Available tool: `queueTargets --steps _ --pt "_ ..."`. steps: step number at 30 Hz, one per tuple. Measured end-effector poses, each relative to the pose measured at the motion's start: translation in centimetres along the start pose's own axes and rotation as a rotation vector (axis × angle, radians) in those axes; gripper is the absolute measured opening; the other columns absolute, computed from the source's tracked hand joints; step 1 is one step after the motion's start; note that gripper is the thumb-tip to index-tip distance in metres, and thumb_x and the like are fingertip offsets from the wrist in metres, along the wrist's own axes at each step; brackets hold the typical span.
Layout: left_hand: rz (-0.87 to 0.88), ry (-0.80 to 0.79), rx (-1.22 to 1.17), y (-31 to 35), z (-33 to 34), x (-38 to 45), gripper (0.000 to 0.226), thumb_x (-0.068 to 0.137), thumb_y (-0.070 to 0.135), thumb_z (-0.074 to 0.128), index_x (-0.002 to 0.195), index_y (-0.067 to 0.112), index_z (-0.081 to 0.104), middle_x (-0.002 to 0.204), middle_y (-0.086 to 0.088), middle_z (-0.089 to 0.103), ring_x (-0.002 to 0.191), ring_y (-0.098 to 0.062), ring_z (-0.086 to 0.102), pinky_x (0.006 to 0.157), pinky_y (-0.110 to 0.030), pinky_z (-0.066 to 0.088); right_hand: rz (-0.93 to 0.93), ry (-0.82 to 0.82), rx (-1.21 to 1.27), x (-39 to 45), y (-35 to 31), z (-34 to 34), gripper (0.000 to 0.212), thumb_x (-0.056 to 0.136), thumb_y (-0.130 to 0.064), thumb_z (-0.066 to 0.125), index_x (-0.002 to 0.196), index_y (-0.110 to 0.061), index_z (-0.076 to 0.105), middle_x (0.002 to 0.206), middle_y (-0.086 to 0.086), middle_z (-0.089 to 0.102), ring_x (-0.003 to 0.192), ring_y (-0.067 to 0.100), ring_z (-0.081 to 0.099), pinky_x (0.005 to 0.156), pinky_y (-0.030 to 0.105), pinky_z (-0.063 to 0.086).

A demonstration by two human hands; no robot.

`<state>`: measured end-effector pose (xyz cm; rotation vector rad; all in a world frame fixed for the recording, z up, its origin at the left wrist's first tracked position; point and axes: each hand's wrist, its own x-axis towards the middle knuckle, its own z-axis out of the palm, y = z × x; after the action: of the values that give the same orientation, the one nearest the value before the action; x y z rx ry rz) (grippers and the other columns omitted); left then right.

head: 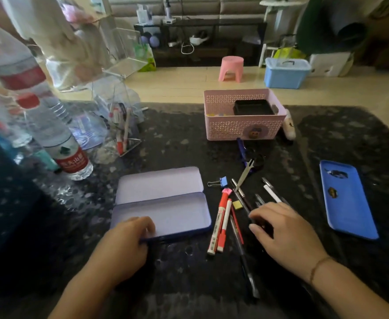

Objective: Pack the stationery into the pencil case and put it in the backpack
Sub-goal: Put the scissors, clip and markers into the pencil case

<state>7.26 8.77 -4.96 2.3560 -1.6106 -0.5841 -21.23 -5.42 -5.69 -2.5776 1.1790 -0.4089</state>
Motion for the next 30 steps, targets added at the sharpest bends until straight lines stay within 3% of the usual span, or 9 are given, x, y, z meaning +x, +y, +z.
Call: queueTargets --steps 5,8,12,16,19,21,24,27,30 --pt "0.098 -0.017 0.007 0.1 0.5 0.3 0.016 0.078 0.036 0.067 0.088 0.037 0.054 0.085 0.021 0.056 0.081 0.003 0.051 0.066 -0.014 0.04 -0.227 0.019 -0.033 4.9 -1.4 1.0 0.03 0.085 -0.012 0.057 0.11 -0.025 0.066 0.117 -0.008 0.062 0.109 0.017 0.052 0.089 0.036 0.047" --pt "0.111 -0.002 -0.035 0.0 0.8 0.2 0.018 0.081 0.04 0.065 0.092 0.042 0.051 0.086 0.022 0.054 0.084 0.002 0.05 0.068 -0.015 0.04 -0.192 -0.004 -0.069 8.6 -1.6 1.9 0.034 0.086 -0.01 0.054 0.115 -0.026 0.062 0.123 -0.007 0.058 0.112 0.019 0.048 0.091 0.037 0.044" --pt "0.105 0.027 -0.099 -0.7 1.0 -0.1 0.02 0.081 0.048 0.063 0.096 0.05 0.049 0.087 0.022 0.056 0.087 0.002 0.052 0.068 -0.014 0.042 -0.263 -0.128 -0.233 10.0 0.0 3.2 0.029 0.093 -0.024 0.046 0.118 -0.029 0.059 0.129 -0.006 0.05 0.117 0.018 0.043 0.091 0.034 0.039" --pt "0.112 0.084 -0.115 -0.8 1.2 0.0 0.023 0.079 0.058 0.06 0.099 0.051 0.052 0.086 0.022 0.058 0.082 0.002 0.055 0.063 -0.013 0.041 -0.306 -0.068 -0.12 7.8 3.1 2.6 0.027 0.09 -0.018 0.055 0.115 -0.02 0.064 0.127 0.002 0.056 0.12 0.021 0.048 0.097 0.039 0.043" --pt "0.096 0.116 -0.139 -0.7 1.2 0.1 0.024 0.076 0.059 0.061 0.098 0.05 0.055 0.084 0.021 0.06 0.078 0.002 0.057 0.066 -0.018 0.047 -0.305 -0.067 -0.015 6.3 4.7 2.1 0.034 0.091 -0.014 0.056 0.124 -0.018 0.059 0.131 0.0 0.055 0.123 0.015 0.047 0.105 0.032 0.037" --pt "0.115 0.186 -0.196 -0.8 1.0 0.4 0.021 0.074 0.051 0.069 0.094 0.047 0.06 0.081 0.02 0.062 0.074 -0.002 0.058 0.065 -0.021 0.049 -0.238 0.022 0.064 6.3 5.1 1.6 0.032 0.09 -0.016 0.057 0.122 -0.018 0.06 0.125 -0.001 0.058 0.117 0.013 0.051 0.101 0.028 0.04" --pt "0.032 0.541 -0.239 -2.2 0.8 1.0 0.022 0.072 0.028 0.078 0.09 0.032 0.067 0.084 0.013 0.063 0.071 -0.009 0.056 0.067 -0.024 0.045 0.079 0.224 -0.104 8.9 5.4 0.4 0.016 0.086 -0.03 0.059 0.099 -0.021 0.062 0.1 0.001 0.063 0.098 0.024 0.056 0.077 0.033 0.047" --pt "-0.233 0.668 -0.122 -5.0 0.6 1.5 0.032 0.071 0.023 0.078 0.1 0.024 0.064 0.091 0.002 0.059 0.073 -0.017 0.054 0.068 -0.033 0.045 0.548 -0.091 -0.348 12.6 4.6 0.4 0.031 0.083 -0.052 0.054 0.091 -0.023 0.06 0.096 0.006 0.063 0.095 0.028 0.057 0.071 0.034 0.048" --pt "-0.323 0.649 -0.218 -6.0 0.5 1.5 0.032 0.071 0.017 0.079 0.101 0.015 0.067 0.092 -0.005 0.062 0.08 -0.022 0.059 0.074 -0.033 0.044 0.696 -0.168 -0.326 14.7 3.9 1.2 0.029 0.08 -0.051 0.057 0.085 -0.022 0.059 0.086 0.007 0.059 0.081 0.026 0.058 0.066 0.031 0.045"
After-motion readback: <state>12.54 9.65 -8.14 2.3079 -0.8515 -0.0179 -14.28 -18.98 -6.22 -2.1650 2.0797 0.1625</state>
